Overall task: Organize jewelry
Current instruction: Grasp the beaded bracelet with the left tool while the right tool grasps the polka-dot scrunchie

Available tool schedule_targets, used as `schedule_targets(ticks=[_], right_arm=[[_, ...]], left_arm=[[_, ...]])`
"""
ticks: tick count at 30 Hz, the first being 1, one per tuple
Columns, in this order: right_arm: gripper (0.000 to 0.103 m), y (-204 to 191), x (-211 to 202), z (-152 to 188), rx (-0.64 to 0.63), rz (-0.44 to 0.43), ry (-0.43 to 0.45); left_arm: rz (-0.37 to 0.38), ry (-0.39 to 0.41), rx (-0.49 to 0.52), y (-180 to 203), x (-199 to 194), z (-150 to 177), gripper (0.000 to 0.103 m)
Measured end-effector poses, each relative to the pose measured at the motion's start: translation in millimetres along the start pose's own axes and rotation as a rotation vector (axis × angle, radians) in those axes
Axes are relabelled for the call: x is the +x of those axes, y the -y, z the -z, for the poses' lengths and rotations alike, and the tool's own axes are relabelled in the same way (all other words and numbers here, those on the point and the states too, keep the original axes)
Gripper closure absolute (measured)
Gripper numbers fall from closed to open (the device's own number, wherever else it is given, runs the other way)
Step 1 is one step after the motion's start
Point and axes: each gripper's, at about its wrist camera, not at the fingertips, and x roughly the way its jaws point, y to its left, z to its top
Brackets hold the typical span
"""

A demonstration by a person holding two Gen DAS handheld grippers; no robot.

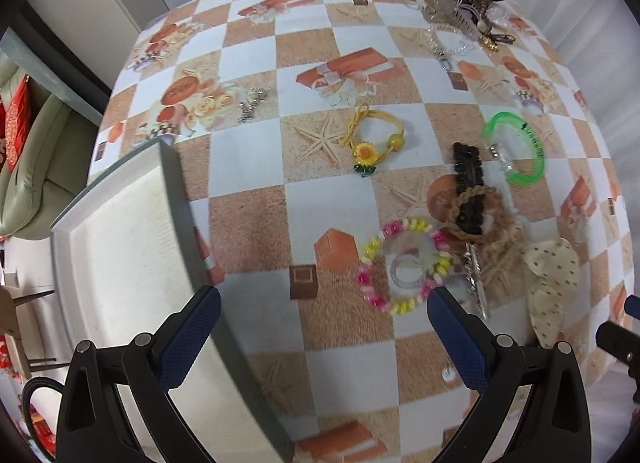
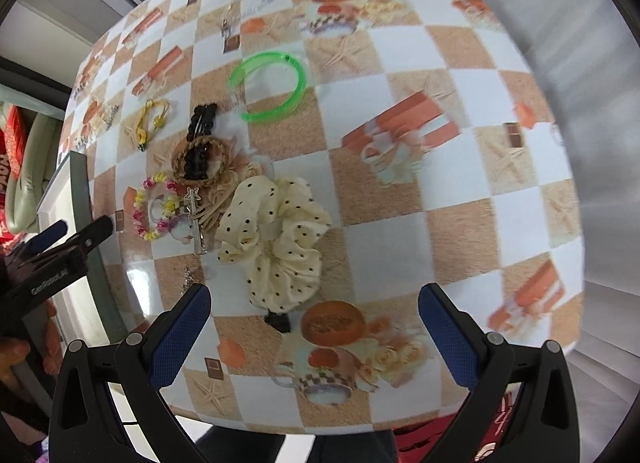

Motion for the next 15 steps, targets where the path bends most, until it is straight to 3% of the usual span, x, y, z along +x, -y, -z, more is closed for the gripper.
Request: schedule_targets(ticks=[3, 5, 7, 10, 13, 15], right_arm=[[0.000, -6.4, 17.9, -5.7, -0.007, -0.016, -0.020], [0.000, -10.6, 29.5, -9.4, -0.012, -0.015, -0.033], [0.000, -14.2, 41.4, -13.2, -0.016, -0.010, -0.042], [0.000, -16.4, 54.9, -17.2, -0.017, 0.006, -0.051], [0.001, -17.5, 66.6, -18.3, -0.014, 0.021, -0.067], [0.006, -18.8, 70.0, -17.9, -0.017, 0.037, -0.067]], left_arm=[[0.005, -0.001, 0.017, 3.0, 17.1, -5.9, 0.000], [0.011, -0.010, 0.032, 5.8, 27.3, -8.0, 0.008], [0.017, -0.031, 0.048, 9.2, 37.6, -9.2, 0.009], [0.028, -0.046, 0.077, 15.1, 49.5, -9.0, 0.025], [0.049, -0.018, 0.076, 17.2, 48.7, -9.8, 0.026], [0.058, -0.010, 0.081, 18.8, 47.1, -9.8, 0.031]])
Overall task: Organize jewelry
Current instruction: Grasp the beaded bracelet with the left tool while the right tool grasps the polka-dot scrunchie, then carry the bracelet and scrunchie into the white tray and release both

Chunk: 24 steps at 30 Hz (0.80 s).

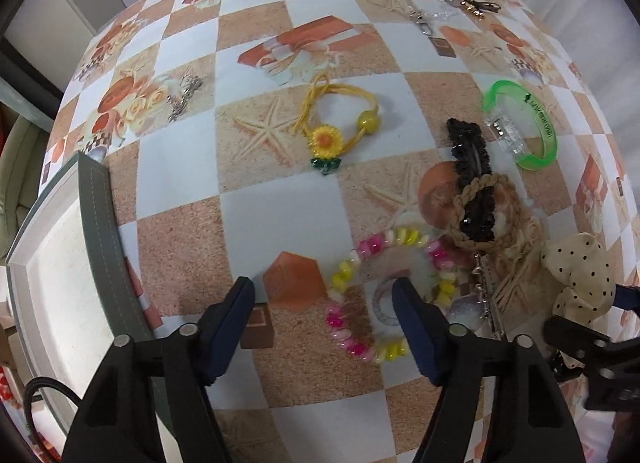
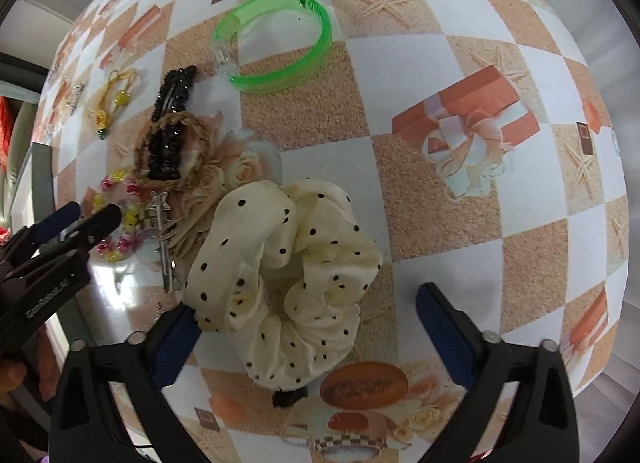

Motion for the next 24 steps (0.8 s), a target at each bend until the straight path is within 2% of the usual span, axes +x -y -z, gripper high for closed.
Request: schedule_targets(ticks=[3, 5, 6, 7, 8, 11, 16, 20, 24], right_arm=[[0.021, -6.2, -1.8, 0.7, -0.035, 0.047, 0.027], [0.049, -7.9, -5.9, 1.0, -0.048, 0.049, 0.049], [0.057, -6.9, -7.9, 0.9, -0.046, 0.043, 0.054], [0.072, -4.6, -9.2, 0.5, -0.035, 0.030, 0.056], [0.082, -1.4, -10.7, 0.2, -0.020, 0.016, 0.059], [0.085, 5.5, -19.5, -1.4, 0.000, -0.005, 0.077], [0.085, 15.7, -47.5, -1.7, 0.013, -0.054, 0.115], [0.085, 22.7, -64.7, 3.4, 0.030, -0.084, 0.130], [0.085, 10.5, -83.5, 5.6, 0.006, -0.095, 0.151]], left_arm=[[0.016, 0.013, 0.027, 6.7, -4.4, 2.2, 0.050], [0.025, 0.017, 0.042, 12.4, -7.2, 3.2, 0.081], [0.034, 0.011, 0.043, 13.4, -7.6, 3.0, 0.088], [0.049, 0.008, 0.037, 15.0, -9.5, 3.6, 0.090], [0.068, 0.002, 0.029, 13.7, -10.2, 3.4, 0.090], [0.118, 0.001, -0.003, 10.0, -16.8, 4.9, 0.090], [0.151, 0.034, -0.033, 1.1, -39.6, 5.6, 0.090], [0.174, 0.082, -0.050, 2.0, -69.4, 18.9, 0.090], [0.196, 0.121, -0.094, -9.9, -92.1, 28.7, 0.090]])
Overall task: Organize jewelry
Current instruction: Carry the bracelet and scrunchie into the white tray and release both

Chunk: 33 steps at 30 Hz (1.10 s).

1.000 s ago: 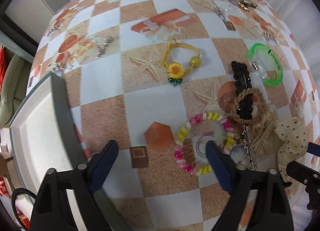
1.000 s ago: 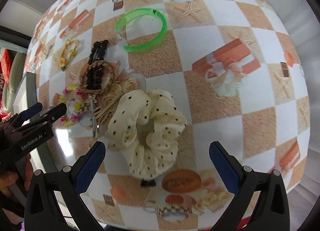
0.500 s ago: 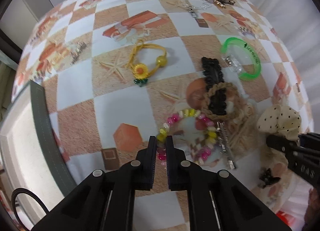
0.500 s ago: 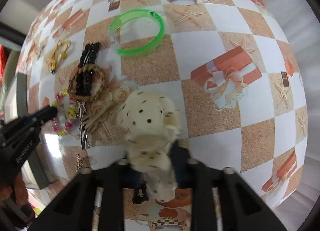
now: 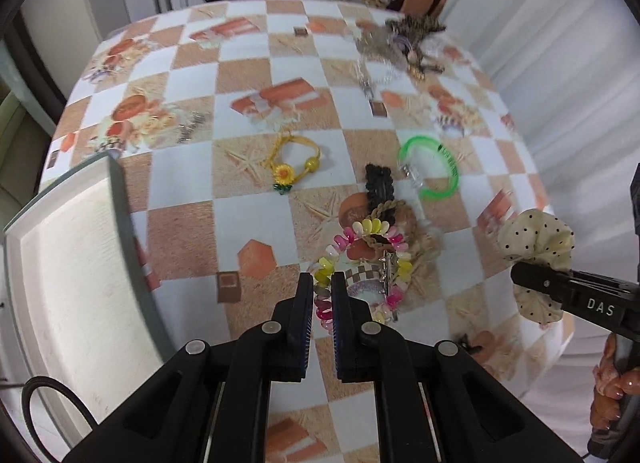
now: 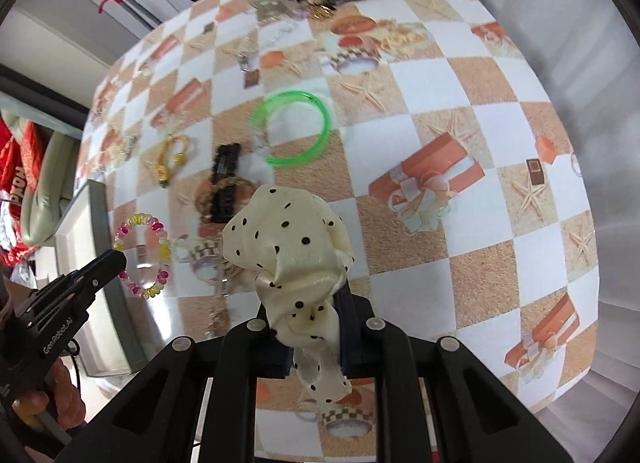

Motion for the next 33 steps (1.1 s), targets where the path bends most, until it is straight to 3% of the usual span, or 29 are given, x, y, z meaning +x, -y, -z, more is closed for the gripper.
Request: schedule_targets(ticks=[5, 14, 22, 33], right_arm=[[0.085, -26.3, -16.5, 6.6, -0.051, -0.030, 0.002], [0.085, -113.3, -17.8, 18.5, -0.225, -0.108, -0.025], [0.085, -196.1, 7.1, 46.5, -0.393, -0.162, -0.109], [0.085, -278.6, 64.6, 85.4, -0.542, -0.190, -0.256]], left_arm=[[-0.009, 0.038, -0.052, -20.3, -29.2, 17.3, 0.090], [-0.079, 0.046, -0.216, -88.4, -63.1, 68.9, 0.090], [-0.149, 0.029, -0.359, -147.2, -71.4, 119.3, 0.090], [-0.226, -0.030, -0.463, -203.3, -53.2, 169.8, 0.090]])
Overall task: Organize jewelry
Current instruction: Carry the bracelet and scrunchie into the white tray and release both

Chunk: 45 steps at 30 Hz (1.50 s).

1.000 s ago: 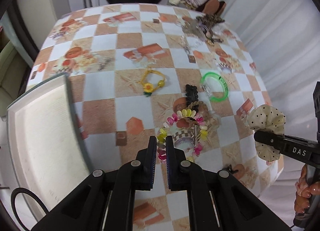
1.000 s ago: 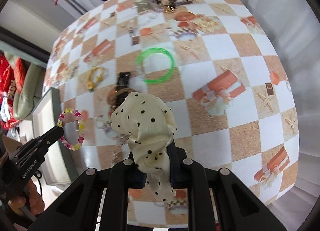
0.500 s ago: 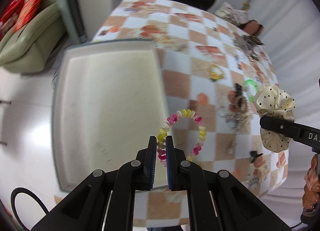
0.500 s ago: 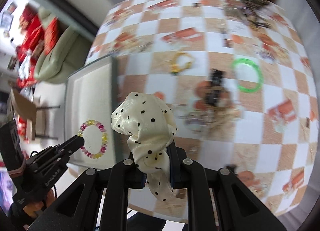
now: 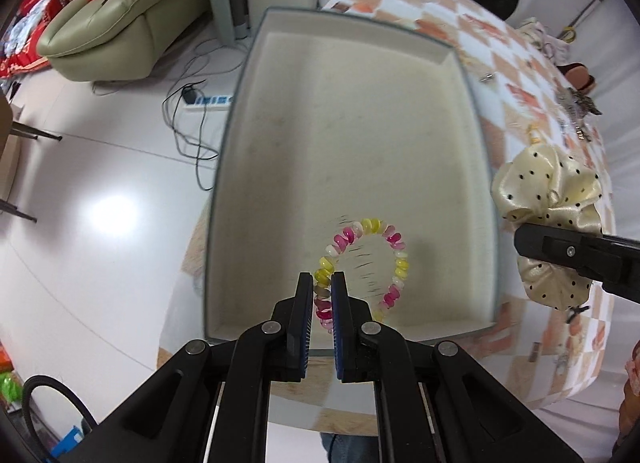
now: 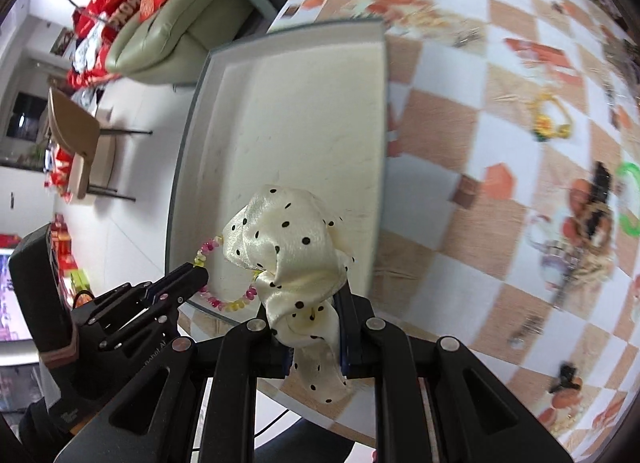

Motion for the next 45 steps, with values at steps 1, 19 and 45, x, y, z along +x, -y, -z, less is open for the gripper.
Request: schedule_targets(ticks=[1, 19, 45], right_arm=[[0.085, -2.7, 7.6, -1.9, -0.004, -0.002, -0.015], [0.065, 12.6, 73.4, -18.9, 0.049, -0.029, -0.146], [0.020, 57.4, -30.2, 3.5, 0.118, -0.004, 0.048]], left_arm=[[-0.006, -0.003, 0.001, -1.9, 3.4, -0.1, 0.090], [-0.108, -0.049, 0.064, 2.8, 32.9, -1.3, 0.089], [-0.130, 0.024, 0.137, 31.9, 0.1, -10.6, 0.000]])
